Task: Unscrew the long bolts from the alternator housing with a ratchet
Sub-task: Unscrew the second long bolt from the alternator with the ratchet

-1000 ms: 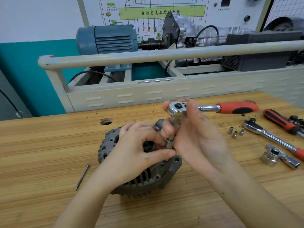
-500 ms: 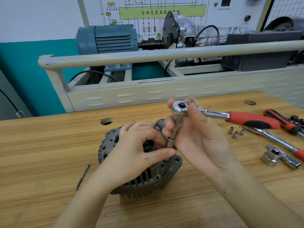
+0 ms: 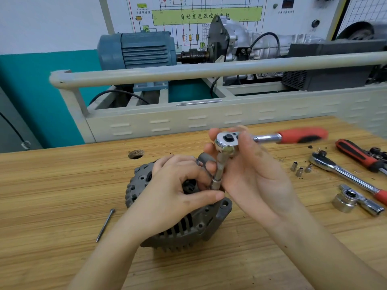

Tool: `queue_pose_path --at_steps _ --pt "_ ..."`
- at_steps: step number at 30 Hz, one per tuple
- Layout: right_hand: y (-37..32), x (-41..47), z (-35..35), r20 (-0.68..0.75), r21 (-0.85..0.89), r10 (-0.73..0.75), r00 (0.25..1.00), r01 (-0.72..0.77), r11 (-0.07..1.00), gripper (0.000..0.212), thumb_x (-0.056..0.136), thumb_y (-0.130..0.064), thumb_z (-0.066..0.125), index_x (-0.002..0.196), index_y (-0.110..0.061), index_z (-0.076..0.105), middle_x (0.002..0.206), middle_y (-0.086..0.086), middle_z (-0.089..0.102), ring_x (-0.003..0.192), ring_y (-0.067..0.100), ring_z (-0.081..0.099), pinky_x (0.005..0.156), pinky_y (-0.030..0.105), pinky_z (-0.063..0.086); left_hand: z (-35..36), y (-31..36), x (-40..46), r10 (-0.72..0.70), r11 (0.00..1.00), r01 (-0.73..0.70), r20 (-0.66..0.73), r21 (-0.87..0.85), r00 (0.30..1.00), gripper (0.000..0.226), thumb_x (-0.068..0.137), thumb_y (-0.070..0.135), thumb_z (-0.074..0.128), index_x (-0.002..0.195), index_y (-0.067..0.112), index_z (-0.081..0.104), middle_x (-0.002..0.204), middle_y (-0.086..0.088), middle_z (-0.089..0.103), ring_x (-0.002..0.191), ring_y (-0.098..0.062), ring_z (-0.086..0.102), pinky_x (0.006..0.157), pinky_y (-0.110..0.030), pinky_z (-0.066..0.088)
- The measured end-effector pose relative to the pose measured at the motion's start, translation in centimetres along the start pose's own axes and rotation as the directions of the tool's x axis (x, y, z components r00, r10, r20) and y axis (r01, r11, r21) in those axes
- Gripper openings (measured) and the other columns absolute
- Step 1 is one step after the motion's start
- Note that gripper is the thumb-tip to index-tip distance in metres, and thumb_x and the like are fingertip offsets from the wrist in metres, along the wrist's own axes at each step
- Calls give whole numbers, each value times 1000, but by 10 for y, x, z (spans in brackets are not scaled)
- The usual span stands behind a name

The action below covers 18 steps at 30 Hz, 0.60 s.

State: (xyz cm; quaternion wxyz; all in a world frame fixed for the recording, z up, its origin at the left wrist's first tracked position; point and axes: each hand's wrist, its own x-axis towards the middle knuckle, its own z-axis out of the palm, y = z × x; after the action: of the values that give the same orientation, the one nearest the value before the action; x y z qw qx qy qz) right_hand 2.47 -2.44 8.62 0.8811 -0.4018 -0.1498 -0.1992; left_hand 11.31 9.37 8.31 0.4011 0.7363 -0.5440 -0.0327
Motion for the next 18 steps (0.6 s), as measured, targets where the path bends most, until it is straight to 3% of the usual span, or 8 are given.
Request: queue_pose_path --at_steps 3,7,10,16,18 --pt "-1 -1 0 15 -7 -7 1000 7 1000 21 63 -29 80 77 -17 70 88 3 70 78 13 65 65 25 52 0 1 0 0 1000 0 6 -4 1000 23 57 61 63 57 41 52 87 12 62 100 10 45 104 -40 25" --pt "0 1 1 0 -38 39 999 -39 998 28 76 -42 62 82 -17 72 85 -1 71 78 11 65 65 22 51 -1 -3 0 19 998 -23 59 55 998 34 66 53 60 78 23 70 94 9 66 112 1 44 107 -41 20" --pt "1 3 -1 -35 -18 64 997 -65 998 34 79 -43 51 81 -17 73 81 -1 71 77 12 67 64 22 51 -2 -1 1 31 998 -34 66 49 997 28 66 54 61 75 28 70 93 14 66 112 2 44 107 -42 16" --pt "2 1 1 8 -23 -3 1000 3 1000 25 63 -33 79 78 -15 70 85 2 70 72 12 65 63 23 52 0 3 1 29 999 -29 6 16 1000 22 62 58 63 57 41 49 73 15 58 91 1 50 99 -49 30" --pt "1 -1 0 -9 -1 -25 1000 25 1000 24 59 -26 82 76 -18 68 86 3 70 72 14 65 63 25 52 1 3 1 28 999 -28 -1 16 1000 21 62 56 65 57 41 51 71 16 59 89 3 51 99 -47 30"
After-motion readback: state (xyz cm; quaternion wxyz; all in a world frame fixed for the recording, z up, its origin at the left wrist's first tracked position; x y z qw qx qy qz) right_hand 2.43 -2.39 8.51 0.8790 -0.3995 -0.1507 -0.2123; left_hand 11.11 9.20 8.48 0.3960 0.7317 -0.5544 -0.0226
